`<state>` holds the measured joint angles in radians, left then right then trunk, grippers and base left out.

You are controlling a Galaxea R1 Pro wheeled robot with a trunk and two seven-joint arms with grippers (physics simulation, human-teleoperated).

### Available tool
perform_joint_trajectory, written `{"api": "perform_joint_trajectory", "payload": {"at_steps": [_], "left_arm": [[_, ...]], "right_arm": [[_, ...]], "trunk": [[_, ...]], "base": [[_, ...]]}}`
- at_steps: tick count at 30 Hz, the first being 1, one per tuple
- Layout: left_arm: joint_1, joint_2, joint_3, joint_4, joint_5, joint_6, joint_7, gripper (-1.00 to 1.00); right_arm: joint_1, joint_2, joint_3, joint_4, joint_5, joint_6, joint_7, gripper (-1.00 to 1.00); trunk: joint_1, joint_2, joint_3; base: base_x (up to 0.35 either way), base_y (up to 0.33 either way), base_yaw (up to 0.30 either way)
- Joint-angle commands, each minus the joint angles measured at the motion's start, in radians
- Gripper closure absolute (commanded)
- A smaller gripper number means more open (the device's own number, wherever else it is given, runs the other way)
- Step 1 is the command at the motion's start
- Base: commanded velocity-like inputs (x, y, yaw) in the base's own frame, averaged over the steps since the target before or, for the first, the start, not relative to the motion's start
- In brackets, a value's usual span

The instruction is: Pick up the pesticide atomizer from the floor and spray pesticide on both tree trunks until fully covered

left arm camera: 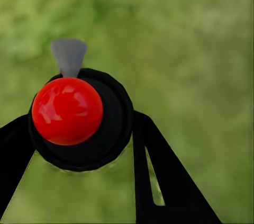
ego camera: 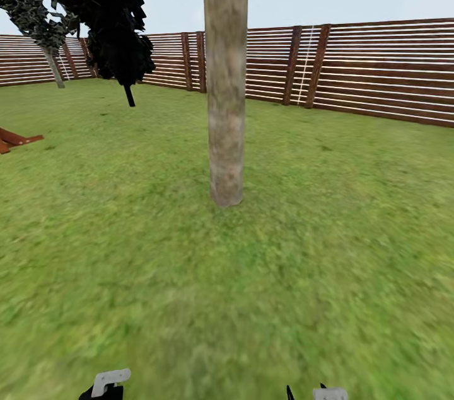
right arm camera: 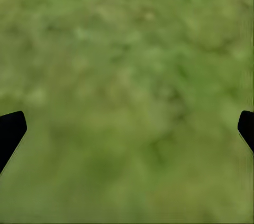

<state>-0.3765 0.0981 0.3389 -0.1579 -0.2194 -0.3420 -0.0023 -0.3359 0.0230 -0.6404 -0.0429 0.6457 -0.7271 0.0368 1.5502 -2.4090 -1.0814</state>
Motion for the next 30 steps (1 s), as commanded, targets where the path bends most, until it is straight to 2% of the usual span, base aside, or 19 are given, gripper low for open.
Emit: {"api": "perform_joint_trajectory", "payload": {"at_steps": [1,12,22,30], "left_arm": [[0.000,0.000,0.000,0.000,0.000,0.000,0.000,1.00],[0.000,0.000,0.000,0.000,0.000,0.000,0.000,1.00],[-0.001,0.000,0.000,0.000,0.000,0.000,0.000,1.00],[-0.001,0.000,0.000,0.000,0.000,0.001,-0.001,1.00]], "right_arm": [[0.000,0.000,0.000,0.000,0.000,0.000,-0.001,-1.00],[0.000,0.000,0.001,0.000,0.000,0.000,-0.001,-1.00],[0.000,0.000,0.001,0.000,0.000,0.000,-0.001,-1.00],[0.000,0.000,0.001,0.000,0.000,0.000,-0.001,-1.00]], "trunk": [[0.000,0.000,0.000],[0.000,0.000,0.000],[0.000,0.000,0.000],[0.000,0.000,0.000]], "base": [[0.339,0.000,0.000],[0.339,0.000,-0.005],[0.339,0.000,-0.218],[0.339,0.000,-0.017]]}}
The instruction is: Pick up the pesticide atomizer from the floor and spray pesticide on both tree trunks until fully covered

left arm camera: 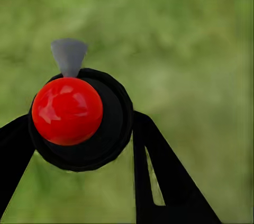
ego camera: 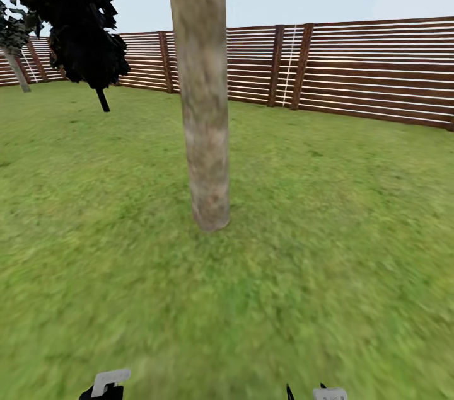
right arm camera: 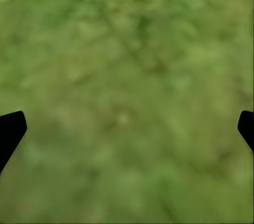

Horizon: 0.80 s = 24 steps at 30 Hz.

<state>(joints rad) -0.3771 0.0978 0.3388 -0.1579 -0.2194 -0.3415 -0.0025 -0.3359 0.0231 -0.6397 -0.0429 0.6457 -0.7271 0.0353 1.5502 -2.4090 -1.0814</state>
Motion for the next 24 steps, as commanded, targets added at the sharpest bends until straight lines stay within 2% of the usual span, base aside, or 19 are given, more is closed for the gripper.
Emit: {"api": "perform_joint_trajectory", "payload": {"at_steps": [1,19,24], "left_arm": [[0.000,0.000,0.000,0.000,0.000,0.000,-0.001,1.00],[0.001,0.000,0.000,0.000,0.000,0.000,0.000,1.00],[0.001,0.000,0.000,0.000,0.000,0.000,-0.001,1.00]], "right_arm": [[0.000,0.000,0.000,0.000,0.000,0.000,0.000,-1.00],[0.000,0.000,0.002,0.000,0.002,0.000,0.002,-1.00],[0.000,0.000,0.000,0.000,0.001,0.000,0.002,-1.00]], "trunk": [[0.000,0.000,0.000],[0.000,0.000,0.000],[0.000,0.000,0.000]], "base": [[0.339,0.000,0.000],[0.336,0.000,0.000],[0.216,0.000,0.000]]}}
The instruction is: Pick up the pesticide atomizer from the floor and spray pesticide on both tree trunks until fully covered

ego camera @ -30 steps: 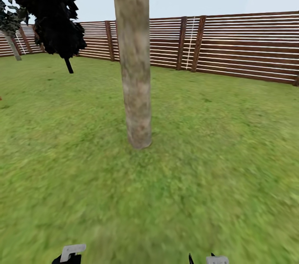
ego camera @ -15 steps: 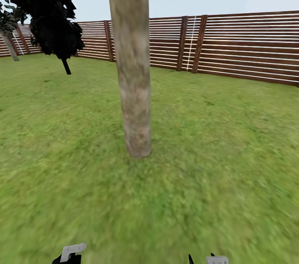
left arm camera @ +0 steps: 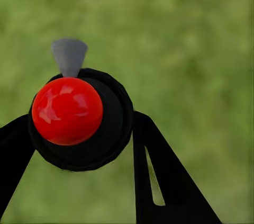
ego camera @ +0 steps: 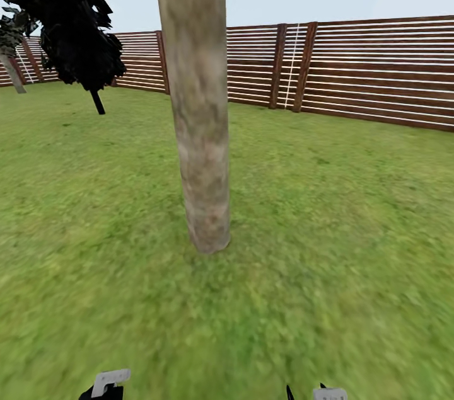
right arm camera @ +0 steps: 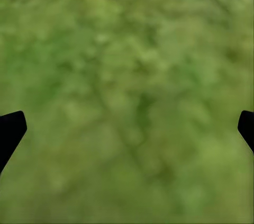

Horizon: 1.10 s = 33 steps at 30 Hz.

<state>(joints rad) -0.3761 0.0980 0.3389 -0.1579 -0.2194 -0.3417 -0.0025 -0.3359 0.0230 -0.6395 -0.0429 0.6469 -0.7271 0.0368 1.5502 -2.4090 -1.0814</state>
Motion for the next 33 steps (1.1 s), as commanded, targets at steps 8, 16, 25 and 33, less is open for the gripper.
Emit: {"api": "perform_joint_trajectory", "payload": {"at_steps": [8,16,25,33], "left_arm": [[0.000,0.000,0.000,0.001,-0.001,0.001,0.000,1.00],[0.000,-0.002,-0.011,-0.003,-0.004,0.001,-0.006,1.00],[-0.020,-0.007,-0.251,-0.053,-0.163,0.006,-0.207,1.00],[-0.024,0.004,-0.354,-0.057,-0.331,0.056,-0.582,1.00]], "right_arm": [[0.000,0.000,-0.003,-0.001,-0.001,0.000,-0.002,-1.00],[0.000,-0.035,-0.006,-0.082,-0.002,0.003,-0.070,-1.00],[-0.088,0.018,0.168,-0.123,0.207,0.029,0.010,-1.00],[-0.279,0.091,0.222,-0.126,0.356,0.273,0.552,-1.00]], "trunk": [[0.000,0.000,0.000],[0.000,0.000,0.000],[0.000,0.000,0.000],[0.000,0.000,0.000]], "base": [[0.010,0.000,0.000],[0.000,0.000,0.000],[0.000,0.000,0.000],[0.000,0.000,0.000]]}}
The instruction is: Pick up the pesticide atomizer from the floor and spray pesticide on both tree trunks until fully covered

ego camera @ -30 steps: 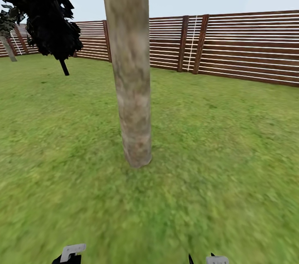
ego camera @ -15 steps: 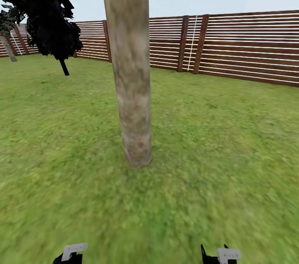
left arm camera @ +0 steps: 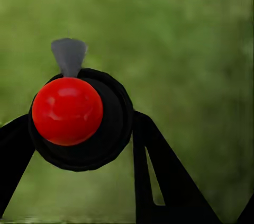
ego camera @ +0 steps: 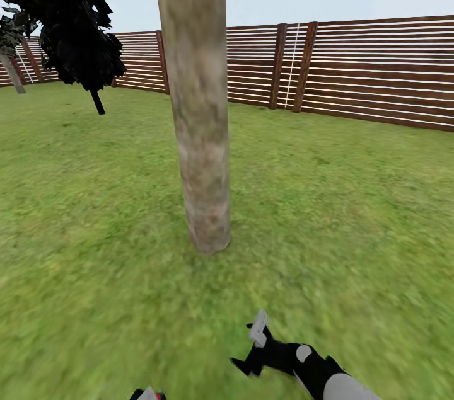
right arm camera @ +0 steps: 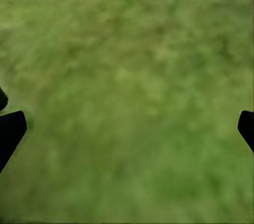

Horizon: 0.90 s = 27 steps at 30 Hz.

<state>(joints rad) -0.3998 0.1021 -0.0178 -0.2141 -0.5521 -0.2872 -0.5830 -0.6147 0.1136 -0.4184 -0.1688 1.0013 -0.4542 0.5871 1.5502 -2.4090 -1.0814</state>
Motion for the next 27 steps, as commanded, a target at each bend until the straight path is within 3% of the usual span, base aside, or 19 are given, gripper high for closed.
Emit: {"api": "perform_joint_trajectory", "payload": {"at_steps": [1,3,5,7,9,12,14,16,18,19,27], "left_arm": [[-0.004,-0.001,0.002,-0.002,-0.020,0.034,-0.011,1.00],[-0.023,-0.001,0.000,-0.007,-0.046,0.101,-0.023,1.00],[-0.063,0.000,0.000,-0.009,-0.090,0.122,-0.103,1.00],[-0.105,0.000,0.001,-0.011,-0.152,0.127,-0.208,1.00],[-0.133,0.000,0.002,-0.013,-0.169,0.129,-0.248,1.00],[-0.163,0.001,0.002,-0.015,-0.178,0.128,-0.290,1.00],[-0.173,0.009,0.004,-0.028,-0.177,0.127,-0.358,1.00],[-0.175,0.023,0.009,-0.081,-0.170,0.125,-0.451,1.00],[-0.175,0.025,0.010,-0.115,-0.157,0.125,-0.494,1.00],[-0.175,0.025,0.010,-0.126,-0.148,0.124,-0.507,1.00],[-0.179,0.024,0.010,-0.141,-0.135,0.128,-0.525,1.00]], "right_arm": [[-0.015,0.004,0.002,0.000,0.025,0.009,0.026,-1.00],[-0.032,0.012,0.002,0.000,0.099,0.022,0.057,-1.00],[-0.060,0.015,0.002,0.001,0.178,0.026,0.127,-1.00],[-0.070,0.015,0.002,0.001,0.212,0.026,0.179,-1.00],[-0.073,0.015,0.002,0.002,0.224,0.026,0.193,-1.00],[-0.074,0.015,0.003,0.003,0.264,0.025,0.199,-1.00],[-0.074,0.015,0.003,0.004,0.295,0.025,0.200,-1.00],[-0.074,0.015,0.003,0.005,0.303,0.025,0.201,-1.00],[-0.074,0.015,0.003,0.005,0.304,0.025,0.201,-1.00],[-0.074,0.015,0.003,0.005,0.304,0.025,0.201,1.00],[-0.074,0.015,0.003,0.005,0.306,0.025,0.203,1.00]], "trunk": [[0.000,0.000,0.000],[0.000,0.000,0.000],[0.000,0.000,0.000],[0.000,0.000,0.000],[0.000,0.000,0.000],[0.000,0.000,0.000],[0.000,0.000,0.000],[0.000,0.000,0.000],[0.000,0.000,0.000],[0.000,0.000,0.000],[0.000,0.000,0.000]], "base": [[0.000,0.000,0.000],[0.000,0.000,0.000],[0.000,0.000,0.000],[0.000,0.000,0.000],[0.000,0.000,0.000],[0.000,0.000,0.000],[0.000,0.000,0.000],[0.000,0.000,0.000],[0.000,0.000,0.000],[0.000,0.000,0.000],[0.000,0.000,0.000]]}}
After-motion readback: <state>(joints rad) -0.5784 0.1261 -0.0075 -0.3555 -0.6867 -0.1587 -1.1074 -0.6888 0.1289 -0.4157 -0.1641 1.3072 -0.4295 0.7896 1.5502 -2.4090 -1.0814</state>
